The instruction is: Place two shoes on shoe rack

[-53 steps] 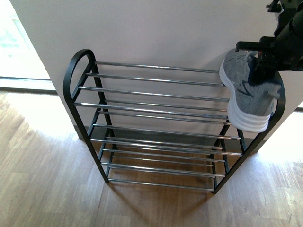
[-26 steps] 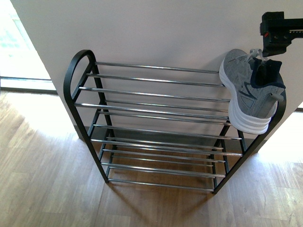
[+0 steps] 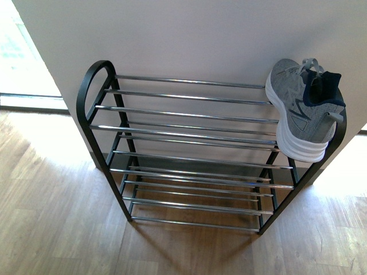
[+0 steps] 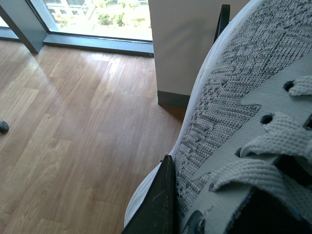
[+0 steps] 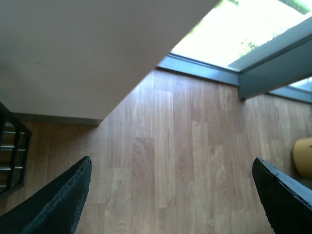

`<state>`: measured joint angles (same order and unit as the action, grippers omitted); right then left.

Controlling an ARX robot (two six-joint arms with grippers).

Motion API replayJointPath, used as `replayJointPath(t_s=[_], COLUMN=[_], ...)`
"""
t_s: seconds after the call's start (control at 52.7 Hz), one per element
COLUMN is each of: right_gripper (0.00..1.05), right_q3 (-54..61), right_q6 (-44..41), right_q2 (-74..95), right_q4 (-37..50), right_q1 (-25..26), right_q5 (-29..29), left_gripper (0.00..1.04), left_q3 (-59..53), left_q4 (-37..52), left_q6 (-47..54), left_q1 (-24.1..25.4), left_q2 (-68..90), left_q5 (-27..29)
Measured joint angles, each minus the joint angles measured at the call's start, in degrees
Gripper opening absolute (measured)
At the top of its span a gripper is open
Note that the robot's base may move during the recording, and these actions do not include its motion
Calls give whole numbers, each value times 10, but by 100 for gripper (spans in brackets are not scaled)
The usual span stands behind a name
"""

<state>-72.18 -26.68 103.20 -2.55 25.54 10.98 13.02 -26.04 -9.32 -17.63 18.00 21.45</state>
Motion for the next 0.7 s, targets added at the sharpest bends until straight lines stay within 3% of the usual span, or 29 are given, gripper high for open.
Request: replayJointPath(t_s=[0.114, 0.304, 0.57, 0.703], right_gripper=[96, 96, 96, 96], right_q3=[3, 116, 203, 239], right_q6=[16, 68, 82, 106], right_q2=[-13, -198, -311, -363], right_q4=[-5, 42, 49, 34], right_q1=[51, 119, 177, 210], right_q5=[-62, -251, -320, -385], left_gripper=[2, 2, 2, 2], left_q3=[0, 0, 0, 0], left_q4=[0, 0, 0, 0], left_q6=[0, 0, 0, 0], left_q1=[0, 0, 0, 0], left_q2=[0, 0, 0, 0], left_q5=[0, 0, 0, 0])
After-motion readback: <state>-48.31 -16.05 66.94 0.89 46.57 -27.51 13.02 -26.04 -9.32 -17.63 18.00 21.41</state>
